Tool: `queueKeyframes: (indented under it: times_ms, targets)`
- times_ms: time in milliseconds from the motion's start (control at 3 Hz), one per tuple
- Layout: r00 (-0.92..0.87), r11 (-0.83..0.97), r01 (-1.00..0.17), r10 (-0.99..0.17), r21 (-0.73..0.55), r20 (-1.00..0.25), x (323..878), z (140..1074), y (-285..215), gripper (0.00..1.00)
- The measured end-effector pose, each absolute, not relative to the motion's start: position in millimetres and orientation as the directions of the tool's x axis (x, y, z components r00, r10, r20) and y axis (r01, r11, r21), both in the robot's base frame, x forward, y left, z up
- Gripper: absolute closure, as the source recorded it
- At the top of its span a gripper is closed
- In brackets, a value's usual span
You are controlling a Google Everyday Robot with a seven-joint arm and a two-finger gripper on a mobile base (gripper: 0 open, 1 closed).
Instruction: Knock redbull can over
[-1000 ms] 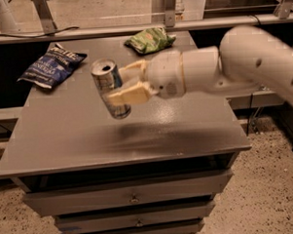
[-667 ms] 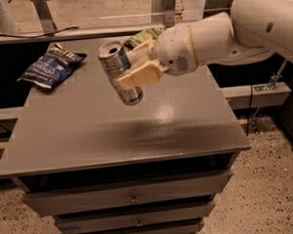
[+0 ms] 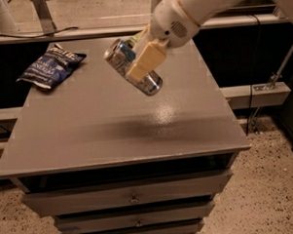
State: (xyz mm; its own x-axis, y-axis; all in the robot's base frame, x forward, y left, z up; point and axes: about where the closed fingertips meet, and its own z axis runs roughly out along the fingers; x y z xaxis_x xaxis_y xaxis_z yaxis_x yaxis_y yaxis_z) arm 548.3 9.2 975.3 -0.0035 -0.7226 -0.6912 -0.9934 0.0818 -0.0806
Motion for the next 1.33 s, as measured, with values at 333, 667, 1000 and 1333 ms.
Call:
queueKeyframes:
  times_ms: [333,667,1000,1333]
  targets:
    - [0.015,-0.009,-1.000,-0.878,-0.015,-0.478,538,935,10,1.00]
    - [0.020,-0.031,-0.999,-0.953,0.034,-0.302,526,899,0,1.00]
    - [-0.010,0.003,-0.999,-0.979,0.033,-0.202,521,876,-14,1.00]
    - [-0.062,0.069,-0.997,-0.984,-0.032,-0.168,524,873,-27,1.00]
